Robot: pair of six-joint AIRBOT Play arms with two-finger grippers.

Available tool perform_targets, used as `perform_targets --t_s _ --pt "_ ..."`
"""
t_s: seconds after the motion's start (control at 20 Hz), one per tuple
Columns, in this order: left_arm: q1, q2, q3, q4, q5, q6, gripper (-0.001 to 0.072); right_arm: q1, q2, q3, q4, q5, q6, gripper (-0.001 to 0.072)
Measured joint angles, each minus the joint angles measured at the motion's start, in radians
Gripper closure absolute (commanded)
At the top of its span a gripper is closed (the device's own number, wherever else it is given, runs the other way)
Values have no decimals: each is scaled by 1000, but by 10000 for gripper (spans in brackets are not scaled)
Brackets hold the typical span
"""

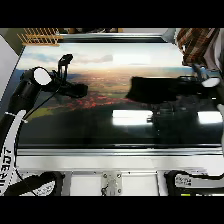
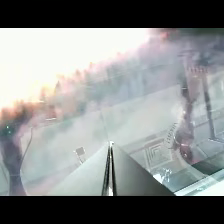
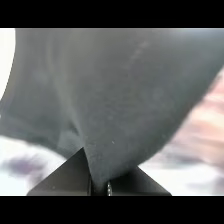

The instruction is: Fold the clothes and pants, and hang the long-sleeved shirts on hangers.

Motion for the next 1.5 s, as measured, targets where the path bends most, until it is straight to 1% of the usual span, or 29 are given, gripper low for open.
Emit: perform_targets --t_s 0.2,0.35,0.5,0.75,0.8,0.85,0.9,0.95,1.05,1.2,1.3,1.4,1.5 --pt "0 0 0 0 -5 -28 700 -321 63 -5 -77 43 75 703" --pt "-1 0 0 -5 -8 -42 701 -480 107 -38 -135 58 164 703" --pt "-4 0 0 -17 -7 -48 700 -537 179 -125 -220 68 262 703" --pt "-10 0 0 -23 -5 -52 700 -507 299 -318 -304 77 349 697" --pt "-11 0 0 -23 -5 -52 700 -500 311 -342 -320 83 361 665" --pt "-11 0 0 -24 -8 -52 700 -493 320 -360 -332 93 372 482" --pt "-11 0 0 -24 -10 -52 700 -489 328 -373 -343 106 375 226" --pt "-11 0 0 -23 -14 -53 700 -486 333 -381 -351 120 379 94" --pt "-11 0 0 -24 -16 -53 700 -482 344 -383 -389 159 388 85" --pt "-11 0 0 -24 -19 -53 700 -480 389 -337 -503 211 389 86" --pt "-11 0 0 -24 -19 -53 700 -471 454 -303 -522 211 369 86" --pt "-11 0 0 -24 -19 -53 700 -434 534 -284 -442 196 321 86" --pt "-11 0 0 -24 -20 -53 700 -352 604 -277 -312 187 257 86"
